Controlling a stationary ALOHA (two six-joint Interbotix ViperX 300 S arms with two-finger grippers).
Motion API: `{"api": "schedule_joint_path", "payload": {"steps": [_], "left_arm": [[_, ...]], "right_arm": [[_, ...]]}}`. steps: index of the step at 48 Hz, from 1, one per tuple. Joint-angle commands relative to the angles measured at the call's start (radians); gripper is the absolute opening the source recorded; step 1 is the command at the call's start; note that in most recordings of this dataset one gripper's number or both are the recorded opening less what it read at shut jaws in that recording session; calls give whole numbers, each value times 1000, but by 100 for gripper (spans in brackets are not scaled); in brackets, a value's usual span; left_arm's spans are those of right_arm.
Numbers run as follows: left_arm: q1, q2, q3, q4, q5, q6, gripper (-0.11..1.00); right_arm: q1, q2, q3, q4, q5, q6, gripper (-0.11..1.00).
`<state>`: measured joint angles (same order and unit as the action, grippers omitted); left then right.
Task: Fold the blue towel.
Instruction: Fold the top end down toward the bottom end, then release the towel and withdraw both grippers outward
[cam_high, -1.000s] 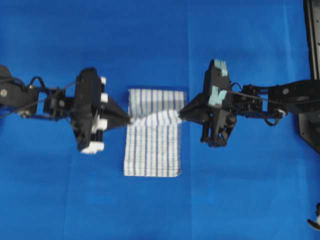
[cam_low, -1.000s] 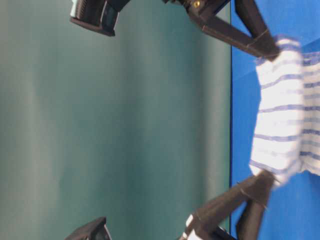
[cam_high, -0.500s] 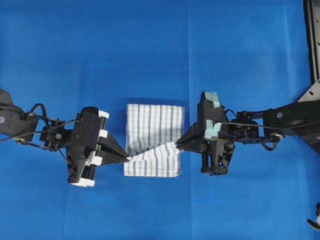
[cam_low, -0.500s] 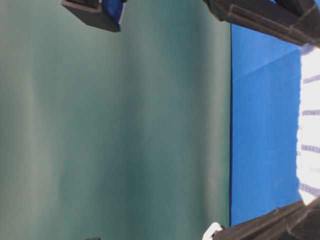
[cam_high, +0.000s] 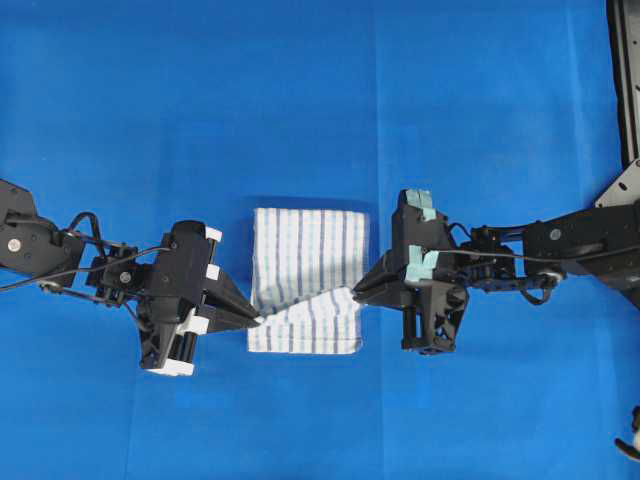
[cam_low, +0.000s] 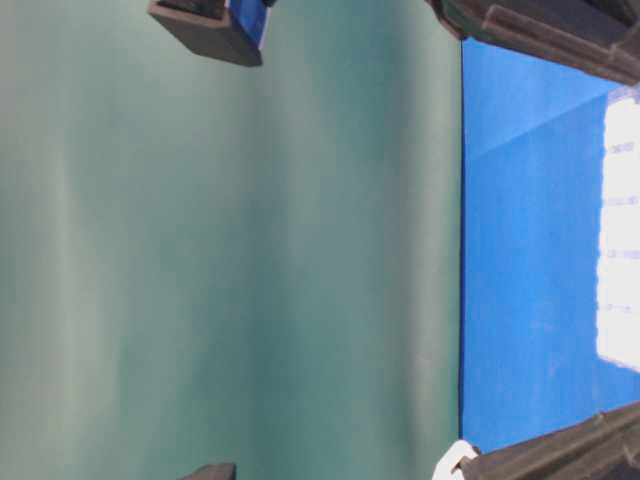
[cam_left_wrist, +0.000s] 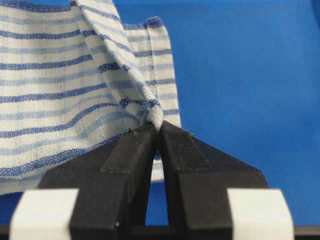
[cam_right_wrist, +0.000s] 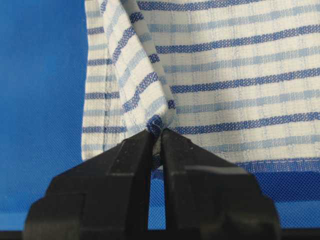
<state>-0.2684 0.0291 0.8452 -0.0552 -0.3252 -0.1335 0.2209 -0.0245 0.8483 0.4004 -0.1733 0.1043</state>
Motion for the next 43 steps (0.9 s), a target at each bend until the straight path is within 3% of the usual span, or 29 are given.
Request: {"api": "schedule_joint_path", "payload": {"steps": [1, 5, 9, 12, 17, 21, 25, 33, 43], "left_arm": [[-8, -9, -17, -3, -3, -2, 3], [-8, -8, -15, -6, -5, -6, 4], [-8, -9, -14, -6, -3, -26, 9], [-8, -11, -11, -6, -3, -54, 22], [-9, -15, -5, -5, -3, -63, 54], [-9, -20, -3, -5, -3, -63, 77], [-11, -26, -3, -5, -3, -61, 90], [-11, -58, -5, -3, -2, -51, 82], [0, -160, -3, 2, 60, -31, 82]], "right_arm": [[8, -2, -21, 2, -3, 0, 6], [9, 8, -26, 2, -3, 2, 12], [14, 12, -28, 2, 0, 2, 29], [15, 12, -28, 2, 5, 2, 48], [15, 11, -28, 2, 8, 2, 78], [17, 6, -26, 3, 6, 0, 92], [15, -3, -23, 2, 8, -5, 90], [15, -43, -14, -9, 8, -12, 87], [2, -170, 8, -34, 34, -54, 87]]}}
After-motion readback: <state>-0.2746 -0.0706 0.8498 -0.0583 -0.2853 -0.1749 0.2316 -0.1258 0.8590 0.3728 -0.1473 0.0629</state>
